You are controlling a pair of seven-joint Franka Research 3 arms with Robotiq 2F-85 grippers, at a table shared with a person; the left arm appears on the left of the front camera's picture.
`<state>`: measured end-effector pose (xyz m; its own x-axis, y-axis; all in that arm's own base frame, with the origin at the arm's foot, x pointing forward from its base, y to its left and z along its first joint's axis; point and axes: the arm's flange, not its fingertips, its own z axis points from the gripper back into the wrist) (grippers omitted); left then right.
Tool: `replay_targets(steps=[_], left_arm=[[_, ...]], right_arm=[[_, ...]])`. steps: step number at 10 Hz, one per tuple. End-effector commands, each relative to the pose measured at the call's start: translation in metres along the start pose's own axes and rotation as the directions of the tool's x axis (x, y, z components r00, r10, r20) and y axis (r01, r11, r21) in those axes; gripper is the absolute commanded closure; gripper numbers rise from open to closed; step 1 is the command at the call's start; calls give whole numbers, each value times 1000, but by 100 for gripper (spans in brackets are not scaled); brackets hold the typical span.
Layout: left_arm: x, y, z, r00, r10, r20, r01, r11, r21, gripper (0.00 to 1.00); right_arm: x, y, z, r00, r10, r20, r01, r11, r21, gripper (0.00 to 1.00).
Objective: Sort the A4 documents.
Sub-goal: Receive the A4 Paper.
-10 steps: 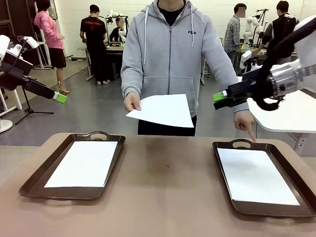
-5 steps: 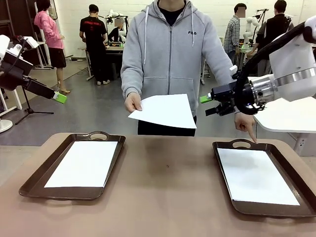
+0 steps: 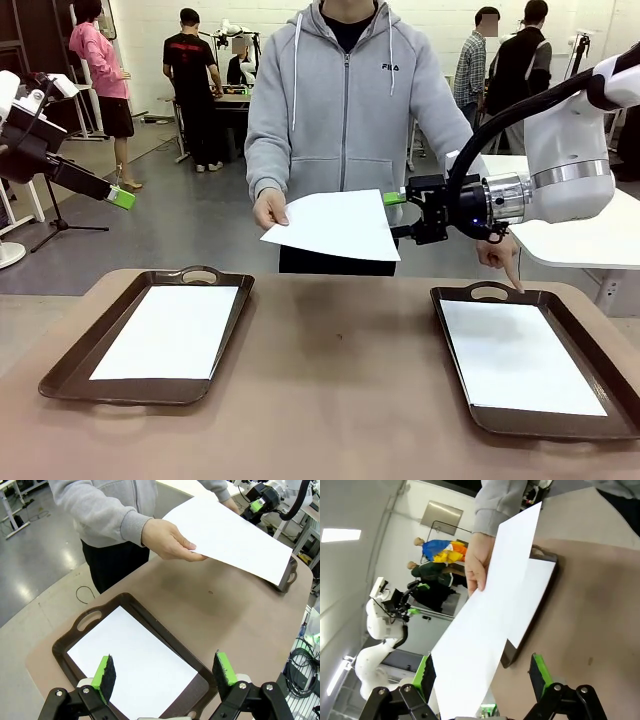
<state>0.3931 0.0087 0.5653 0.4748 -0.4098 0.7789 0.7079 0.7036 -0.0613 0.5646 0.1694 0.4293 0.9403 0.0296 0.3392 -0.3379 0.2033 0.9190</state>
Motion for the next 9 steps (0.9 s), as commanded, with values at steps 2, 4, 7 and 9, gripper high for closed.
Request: replay_targets(steps=[2,4,7,9], left_arm=[[-1,0,-1,1000,-1,6,1,1000,12,0],[-1,0,-1,1000,-1,6,1,1000,12,0],[-1,0,-1,1000,-1,6,1,1000,12,0],[-1,0,-1,1000,-1,6,1,1000,12,0]], right_arm=[[5,-4,-16,997,-69,-17,70,996,59,1],[4,-6,-26,994,-98,-45,102,991,88,1],[2,-6,-32,987,-142,-81,154,973,172,1],[0,-6,-34,981,-152,-122,176,959,224,13]])
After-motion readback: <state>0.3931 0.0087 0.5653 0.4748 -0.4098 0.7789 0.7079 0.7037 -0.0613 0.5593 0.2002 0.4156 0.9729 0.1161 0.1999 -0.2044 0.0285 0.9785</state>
